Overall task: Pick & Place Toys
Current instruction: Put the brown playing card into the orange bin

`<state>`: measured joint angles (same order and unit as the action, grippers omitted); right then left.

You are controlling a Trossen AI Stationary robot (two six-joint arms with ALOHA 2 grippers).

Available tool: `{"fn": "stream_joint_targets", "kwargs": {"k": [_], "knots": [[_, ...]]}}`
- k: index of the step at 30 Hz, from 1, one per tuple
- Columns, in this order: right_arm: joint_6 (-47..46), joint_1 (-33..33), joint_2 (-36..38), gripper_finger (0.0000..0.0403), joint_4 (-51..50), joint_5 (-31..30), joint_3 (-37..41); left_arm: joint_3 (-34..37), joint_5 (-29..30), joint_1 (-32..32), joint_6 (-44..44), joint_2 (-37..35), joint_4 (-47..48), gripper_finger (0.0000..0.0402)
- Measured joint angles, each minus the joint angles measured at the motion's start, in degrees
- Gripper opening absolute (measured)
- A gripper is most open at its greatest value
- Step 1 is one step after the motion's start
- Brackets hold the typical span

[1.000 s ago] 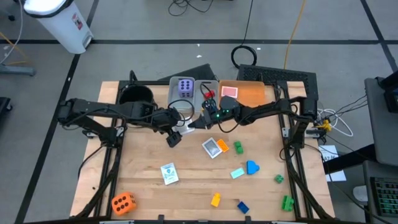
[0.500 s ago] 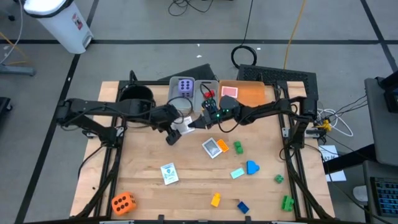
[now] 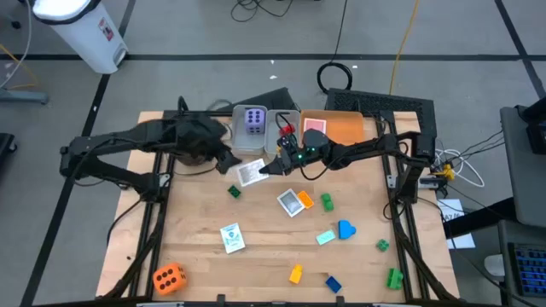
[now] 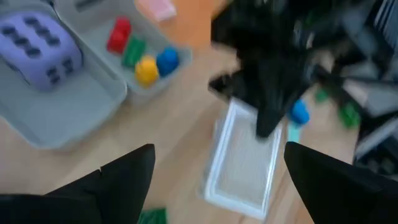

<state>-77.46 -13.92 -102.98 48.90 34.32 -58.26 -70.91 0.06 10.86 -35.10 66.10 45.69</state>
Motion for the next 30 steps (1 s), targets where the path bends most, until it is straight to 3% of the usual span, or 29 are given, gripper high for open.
{"fn": "stream_joint_targets", "kwargs": {"k": [6, 20, 24, 30], "knots": [[-1.43, -2.39, 2.6, 0.0058, 3.68, 1.72, 0.0, 0.0, 1.08, 2.95, -2.61, -4.43, -3.71, 0.0363], [1.8, -15.38, 16.84, 0.0058, 5.29, -2.97, -0.04, 0.17, 2.98, 6.4, -0.6, -7.28, -11.89, 0.0363], [4.57, -19.82, 22.34, 0.0059, 0.63, -3.12, -0.06, 0.15, 2.88, 7.9, 1.26, -7.34, -13.24, 0.0363], [16.16, -24.07, 31.95, 0.0057, -20.28, -9.13, -0.07, 0.08, 0.81, 11.26, 5.81, -8.39, -14.23, 0.0363]]}}
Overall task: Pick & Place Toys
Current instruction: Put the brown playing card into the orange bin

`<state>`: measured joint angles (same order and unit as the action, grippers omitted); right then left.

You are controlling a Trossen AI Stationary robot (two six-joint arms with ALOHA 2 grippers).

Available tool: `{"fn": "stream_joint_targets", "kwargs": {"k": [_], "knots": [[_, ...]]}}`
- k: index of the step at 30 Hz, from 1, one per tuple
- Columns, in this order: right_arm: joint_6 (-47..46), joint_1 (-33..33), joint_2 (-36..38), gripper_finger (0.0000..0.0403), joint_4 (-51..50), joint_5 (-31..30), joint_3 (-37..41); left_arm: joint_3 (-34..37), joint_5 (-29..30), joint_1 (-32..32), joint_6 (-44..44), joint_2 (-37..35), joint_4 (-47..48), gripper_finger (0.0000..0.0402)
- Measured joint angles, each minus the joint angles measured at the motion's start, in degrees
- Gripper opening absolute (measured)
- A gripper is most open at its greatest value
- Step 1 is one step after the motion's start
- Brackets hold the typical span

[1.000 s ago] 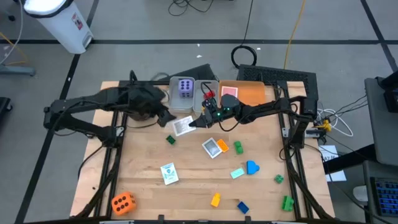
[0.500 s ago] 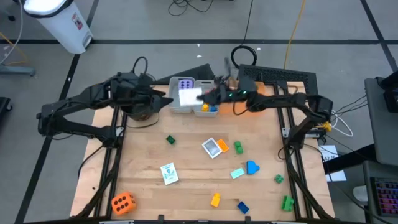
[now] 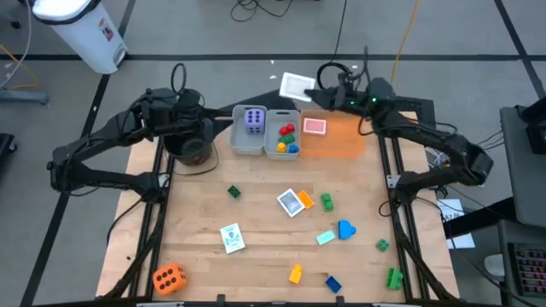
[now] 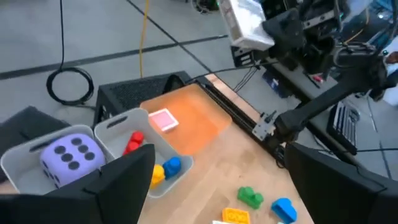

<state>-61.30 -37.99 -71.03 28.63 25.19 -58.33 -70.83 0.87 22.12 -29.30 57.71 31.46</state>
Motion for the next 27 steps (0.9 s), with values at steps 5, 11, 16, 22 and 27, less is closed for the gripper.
{"fn": "stream_joint_targets", "kwargs": {"k": [5, 11, 16, 22, 27], "knots": [[8.22, -0.58, 5.21, 0.0056, -13.77, -7.46, 0.0, 0.0, -4.13, 2.65, 4.72, -0.33, -1.19, 0.0363], [10.86, 1.73, 7.38, 0.0055, -24.72, -13.11, -0.01, 0.0, -11.7, 6.03, 8.88, -0.46, -1.06, 0.0363], [9.67, 3.23, 7.48, 0.0055, -37.7, -18.34, 0.0, 0.0, -15.19, 7.16, 10.96, -0.42, 2.15, 0.0363], [10.11, 1.6, 7.46, 0.0055, -52.75, -20.63, 0.0, 0.0, -18.23, 6.86, 9.71, -0.42, 3.51, 0.0363], [13.42, -0.69, 7.36, 0.0057, -60.13, -20.61, 0.0, 0.0, -19.24, 5.8, 10.09, -0.23, 3.48, 0.0363]]}}
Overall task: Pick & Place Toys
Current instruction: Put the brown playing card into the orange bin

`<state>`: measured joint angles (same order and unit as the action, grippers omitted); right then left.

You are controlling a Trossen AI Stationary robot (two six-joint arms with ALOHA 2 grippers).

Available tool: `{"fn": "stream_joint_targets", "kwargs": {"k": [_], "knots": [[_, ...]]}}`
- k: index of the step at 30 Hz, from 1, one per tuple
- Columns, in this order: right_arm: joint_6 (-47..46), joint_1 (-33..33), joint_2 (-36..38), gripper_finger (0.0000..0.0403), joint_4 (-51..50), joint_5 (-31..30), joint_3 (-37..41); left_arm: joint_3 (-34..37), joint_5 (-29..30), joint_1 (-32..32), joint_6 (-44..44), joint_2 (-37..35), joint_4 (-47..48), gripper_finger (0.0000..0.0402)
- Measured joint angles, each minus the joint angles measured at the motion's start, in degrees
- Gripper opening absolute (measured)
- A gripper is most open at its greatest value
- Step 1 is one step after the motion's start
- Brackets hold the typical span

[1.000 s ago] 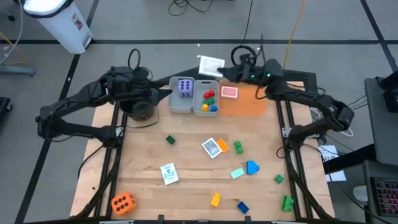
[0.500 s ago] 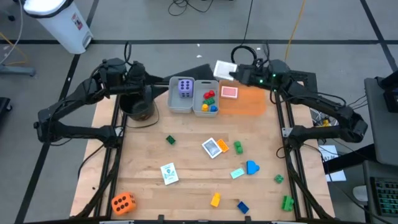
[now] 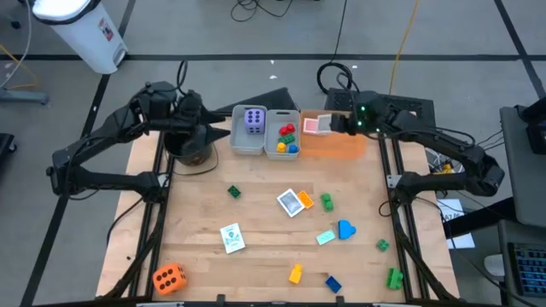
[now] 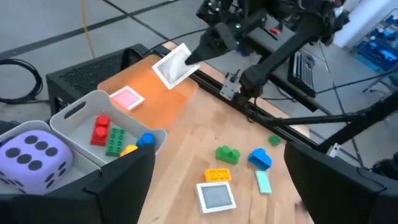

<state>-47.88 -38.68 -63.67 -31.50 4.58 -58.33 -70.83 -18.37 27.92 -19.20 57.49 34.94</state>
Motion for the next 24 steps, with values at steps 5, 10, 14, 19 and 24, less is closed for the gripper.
{"fn": "stream_joint_targets", "kwargs": {"k": [5, 10, 14, 19, 24], "knots": [[3.81, -2.15, -2.18, 0.0056, -4.33, 0.13, 0.02, 0.02, 0.39, -0.91, 0.0, 1.56, -0.3, 0.0363], [8.0, -4.27, -6.8, 0.0056, -0.13, 5.88, 1.38, 0.02, 0.44, -1.58, -1.18, 4.14, -2.6, 0.0363], [8.51, -5.91, -9.64, 0.0055, 3.27, 8.3, 4.69, 0.02, 0.41, -1.92, -3.59, 6.77, -5.16, 0.0363], [8.22, -7.59, -11.35, 0.0055, 11.25, 13.69, 9.85, 0.03, 0.26, -1.92, -5.19, 9.55, -6.78, 0.0363], [4.28, -8.19, -11.38, 0.0055, 21.85, 15.14, 15.72, 0.04, -0.36, -1.92, -5.4, 11.02, -8.86, 0.0363]]}}
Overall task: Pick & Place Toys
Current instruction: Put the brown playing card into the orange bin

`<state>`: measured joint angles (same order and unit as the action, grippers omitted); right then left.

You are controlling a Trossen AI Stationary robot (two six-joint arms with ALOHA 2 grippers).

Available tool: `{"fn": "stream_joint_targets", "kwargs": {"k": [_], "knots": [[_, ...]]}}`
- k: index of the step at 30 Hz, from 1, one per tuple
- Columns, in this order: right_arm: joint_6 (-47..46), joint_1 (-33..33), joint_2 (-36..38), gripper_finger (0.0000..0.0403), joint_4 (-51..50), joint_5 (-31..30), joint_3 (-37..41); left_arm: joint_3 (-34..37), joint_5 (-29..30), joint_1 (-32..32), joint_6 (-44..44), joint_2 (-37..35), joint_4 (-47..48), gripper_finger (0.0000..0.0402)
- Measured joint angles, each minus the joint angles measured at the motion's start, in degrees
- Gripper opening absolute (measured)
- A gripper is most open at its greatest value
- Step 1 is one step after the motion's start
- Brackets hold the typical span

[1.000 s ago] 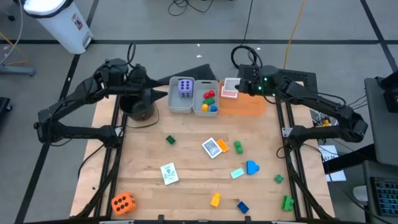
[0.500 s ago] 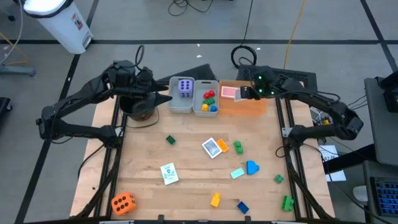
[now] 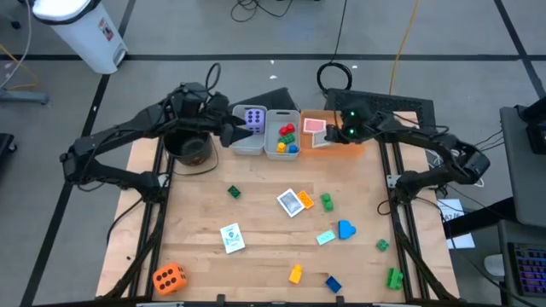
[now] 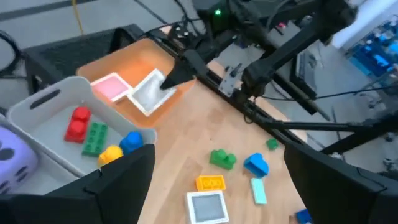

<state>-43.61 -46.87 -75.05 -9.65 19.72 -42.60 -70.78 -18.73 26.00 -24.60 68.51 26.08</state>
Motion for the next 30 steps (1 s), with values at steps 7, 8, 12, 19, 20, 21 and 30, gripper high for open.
{"fn": "stream_joint_targets", "kwargs": {"k": [7, 8, 12, 19, 20, 21, 30], "knots": [[-4.58, -0.04, -0.15, 0.0055, 8.67, 0.18, 4.76, 0.02, -2.16, 0.42, 0.05, 0.58, -4.04, 0.0363], [-5.23, -0.04, -0.55, 0.0055, 9.19, 0.78, 4.91, 0.02, -2.3, 0.53, 0.06, 0.52, -4.32, 0.0363], [-7.94, -0.04, -3.72, 0.0055, 14.19, 3.27, 4.71, 0.02, -2.39, 0.61, 0.06, 0.55, -3.97, 0.0363], [-9.33, -0.02, -8.97, 0.0055, 15.47, 4.43, 2.28, 0.02, -2.43, 0.61, 0.08, 0.55, -3.64, 0.0363], [-9.26, -0.01, -9.37, 0.0055, 15.48, 4.38, 1.91, 0.02, -2.43, 0.61, 0.08, 0.55, -3.66, 0.0363], [-9.13, 0.07, -9.78, 0.0055, 15.51, 4.33, 1.64, 0.02, -2.43, 0.6, 0.08, 0.55, -3.66, 0.0363], [-7.91, 0.07, -11.13, 0.0055, 14.22, 5.21, 0.67, 0.02, -2.42, 0.61, 0.11, 0.55, -3.64, 0.0363]]}}
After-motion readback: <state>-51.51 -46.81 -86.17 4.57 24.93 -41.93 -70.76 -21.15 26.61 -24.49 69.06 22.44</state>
